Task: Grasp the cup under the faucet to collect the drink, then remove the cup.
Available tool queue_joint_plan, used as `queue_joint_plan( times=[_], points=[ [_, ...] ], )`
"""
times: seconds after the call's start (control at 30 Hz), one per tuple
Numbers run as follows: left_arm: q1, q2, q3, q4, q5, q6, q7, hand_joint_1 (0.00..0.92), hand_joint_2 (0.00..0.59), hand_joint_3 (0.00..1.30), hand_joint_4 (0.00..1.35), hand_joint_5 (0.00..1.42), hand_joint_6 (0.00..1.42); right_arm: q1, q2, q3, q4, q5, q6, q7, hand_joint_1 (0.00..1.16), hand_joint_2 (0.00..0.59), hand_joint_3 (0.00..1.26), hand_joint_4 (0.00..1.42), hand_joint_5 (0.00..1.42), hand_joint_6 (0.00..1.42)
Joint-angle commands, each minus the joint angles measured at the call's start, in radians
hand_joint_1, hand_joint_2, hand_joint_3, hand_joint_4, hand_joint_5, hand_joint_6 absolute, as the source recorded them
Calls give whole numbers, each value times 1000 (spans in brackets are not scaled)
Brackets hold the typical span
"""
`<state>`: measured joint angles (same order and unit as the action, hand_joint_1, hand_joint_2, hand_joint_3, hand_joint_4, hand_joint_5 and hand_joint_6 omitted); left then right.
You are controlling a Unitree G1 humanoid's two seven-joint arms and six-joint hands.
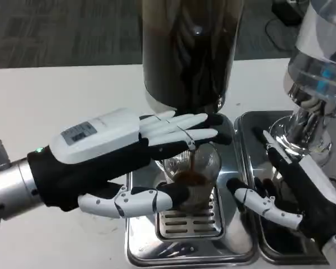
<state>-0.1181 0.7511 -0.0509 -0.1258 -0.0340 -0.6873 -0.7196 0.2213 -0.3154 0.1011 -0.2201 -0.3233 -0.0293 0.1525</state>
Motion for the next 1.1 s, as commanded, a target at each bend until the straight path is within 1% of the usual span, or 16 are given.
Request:
queue_joint_plan(
  times=[0.03, 0.13, 0.17, 0.27, 0.47, 0.6, 0.77, 0.9, 1.1],
  points=[
    [33, 24, -5, -11, 20, 20, -19, 0, 343, 114, 0, 32, 0, -39, -2, 27, 16, -4, 18, 27, 589, 194, 0, 0, 0, 3],
    [39, 26, -4, -20, 20, 24, -18, 0, 346, 119, 0, 32, 0, -48, -6, 39, 17, -10, 15, 35, 603, 189, 0, 0, 0, 0],
    [39, 27, -4, -20, 19, 26, -17, 0, 347, 120, 0, 33, 0, -52, -6, 40, 19, -9, 18, 37, 615, 174, 0, 0, 0, 0],
    [46, 30, -3, -28, 18, 30, -14, 0, 349, 122, 0, 33, 0, -55, -10, 42, 21, -2, 21, 47, 631, 162, 0, 0, 0, 0],
    [58, 35, -1, -42, 16, 41, -8, 0, 351, 124, 0, 40, 0, -65, -14, 43, 27, 22, 11, 79, 637, 160, 0, 0, 0, 0],
    [66, 37, 4, -50, 14, 48, -6, 0, 352, 128, 0, 43, 0, -78, -11, 55, 38, 12, 18, 86, 641, 158, 0, 0, 0, 0],
    [70, 37, 9, -54, 19, 53, -2, 0, 353, 134, 0, 44, 0, -96, -2, 65, 72, 18, 11, 81, 669, 148, 0, 0, 0, 0],
    [76, 37, 15, -59, 21, 55, 0, 0, 346, 144, 0, 46, 0, -95, 1, 72, 75, 17, -16, 73, 672, 148, 0, 0, 0, 1],
    [91, 35, 28, -74, 29, 67, 11, 0, 346, 146, 0, 53, 0, -113, 12, 74, 105, 19, -19, 66, 694, 144, 0, 0, 0, 29]
  ],
)
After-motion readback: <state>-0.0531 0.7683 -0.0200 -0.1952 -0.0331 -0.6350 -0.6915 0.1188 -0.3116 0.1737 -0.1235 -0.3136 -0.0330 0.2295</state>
